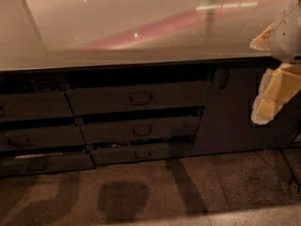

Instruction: Open top drawer

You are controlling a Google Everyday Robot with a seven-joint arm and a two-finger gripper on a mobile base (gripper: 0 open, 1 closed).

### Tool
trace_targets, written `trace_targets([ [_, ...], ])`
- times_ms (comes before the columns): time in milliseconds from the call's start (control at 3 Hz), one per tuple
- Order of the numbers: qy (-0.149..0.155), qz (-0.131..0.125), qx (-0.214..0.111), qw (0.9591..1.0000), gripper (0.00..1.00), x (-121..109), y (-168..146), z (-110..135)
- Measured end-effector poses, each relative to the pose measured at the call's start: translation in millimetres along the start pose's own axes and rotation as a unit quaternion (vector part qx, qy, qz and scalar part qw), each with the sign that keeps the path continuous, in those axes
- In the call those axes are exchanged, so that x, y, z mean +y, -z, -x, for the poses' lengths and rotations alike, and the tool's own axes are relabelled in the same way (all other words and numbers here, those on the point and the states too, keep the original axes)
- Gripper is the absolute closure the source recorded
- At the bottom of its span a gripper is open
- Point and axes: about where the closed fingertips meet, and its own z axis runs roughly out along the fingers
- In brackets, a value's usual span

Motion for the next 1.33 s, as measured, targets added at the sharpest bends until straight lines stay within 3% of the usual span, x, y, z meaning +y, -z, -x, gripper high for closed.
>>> trace_targets([
  [667,-0.007,0.009,-0.014,0.9998,0.0,-8,-6,-2],
  [1000,-0.029,0.037,-0.021,0.9987,0.0,-32,-32,-13],
  [1333,-0.055,0.084,-0.009,0.9949,0.0,-59,-83,-28],
])
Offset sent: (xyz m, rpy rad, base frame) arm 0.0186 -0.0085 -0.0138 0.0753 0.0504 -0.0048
